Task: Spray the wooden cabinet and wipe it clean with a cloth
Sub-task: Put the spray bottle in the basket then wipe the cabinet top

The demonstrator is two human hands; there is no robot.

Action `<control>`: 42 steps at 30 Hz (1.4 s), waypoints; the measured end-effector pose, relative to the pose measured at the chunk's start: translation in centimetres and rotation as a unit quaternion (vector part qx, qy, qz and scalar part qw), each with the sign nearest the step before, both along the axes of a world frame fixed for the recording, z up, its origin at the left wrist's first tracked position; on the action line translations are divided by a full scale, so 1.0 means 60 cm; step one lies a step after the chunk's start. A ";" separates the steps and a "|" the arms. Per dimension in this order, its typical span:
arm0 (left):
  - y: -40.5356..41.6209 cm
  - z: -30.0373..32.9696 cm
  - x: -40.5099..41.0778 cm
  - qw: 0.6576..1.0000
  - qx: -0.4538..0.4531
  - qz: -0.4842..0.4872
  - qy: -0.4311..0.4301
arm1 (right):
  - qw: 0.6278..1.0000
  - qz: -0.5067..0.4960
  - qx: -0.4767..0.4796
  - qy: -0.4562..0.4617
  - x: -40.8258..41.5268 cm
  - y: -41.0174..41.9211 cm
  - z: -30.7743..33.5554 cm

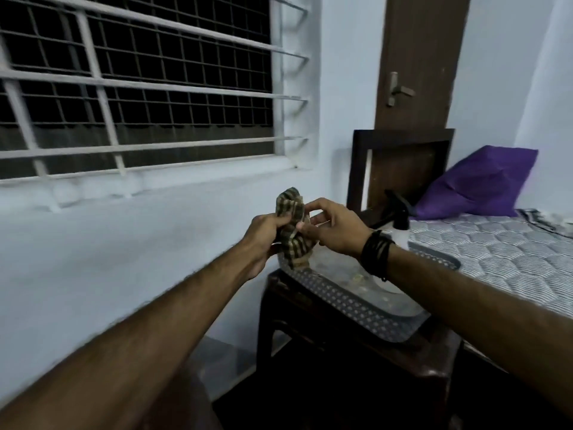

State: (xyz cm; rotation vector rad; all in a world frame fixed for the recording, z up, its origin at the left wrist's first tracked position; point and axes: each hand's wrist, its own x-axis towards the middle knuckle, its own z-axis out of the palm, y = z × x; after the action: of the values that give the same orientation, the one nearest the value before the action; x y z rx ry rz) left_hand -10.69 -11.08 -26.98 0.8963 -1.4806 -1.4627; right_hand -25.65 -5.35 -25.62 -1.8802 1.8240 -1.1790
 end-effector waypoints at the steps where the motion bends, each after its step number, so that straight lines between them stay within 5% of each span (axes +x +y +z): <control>1: 0.003 0.001 0.023 1.000 0.019 0.005 0.022 | 1.000 0.003 -0.020 -0.024 0.022 -0.009 -0.004; 6: 0.025 -0.022 0.138 0.985 0.063 0.026 0.162 | 0.995 0.052 -0.081 0.018 0.166 -0.036 -0.037; 11: 0.061 -0.096 0.244 0.977 0.025 0.120 0.174 | 0.985 0.120 -0.120 0.035 0.294 -0.025 -0.098; 13: 0.088 -0.122 0.282 0.973 0.038 0.154 0.170 | 0.991 0.114 -0.063 -0.008 0.331 -0.011 -0.128; 16: 0.120 -0.143 0.342 0.972 0.065 0.171 0.148 | 0.977 0.175 0.083 -0.089 0.366 0.008 -0.159; 21: 0.154 -0.158 0.405 0.972 0.083 0.193 0.106 | 0.933 0.241 0.136 -0.230 0.397 0.034 -0.191; 28: 0.199 -0.211 0.441 0.969 0.104 0.201 -0.095 | 0.921 0.254 0.184 -0.229 0.388 0.059 -0.230; 31: 0.223 -0.240 0.455 0.945 0.091 0.170 -0.265 | 0.942 0.265 0.189 -0.077 0.370 0.065 -0.260; 34: 0.229 -0.276 0.478 0.853 -0.027 0.229 -0.469 | 0.955 0.166 0.060 0.238 0.362 0.075 -0.299; 36: 0.231 -0.291 0.488 0.829 -0.073 0.253 -0.493 | 0.958 0.153 0.014 0.241 0.369 0.093 -0.310; 40: 0.235 -0.306 0.485 0.845 -0.134 0.210 -0.474 | 0.916 0.200 0.099 0.334 0.393 0.119 -0.340; 42: 0.237 -0.309 0.476 0.851 -0.155 0.194 -0.463 | 0.922 0.205 0.065 0.322 0.395 0.135 -0.357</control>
State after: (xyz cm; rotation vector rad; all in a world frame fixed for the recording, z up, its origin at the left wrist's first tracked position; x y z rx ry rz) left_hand 17.86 3.17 -45.49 1.6957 -1.9568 -0.4267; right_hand -1.97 2.72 -47.03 -2.5916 1.5768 -0.3000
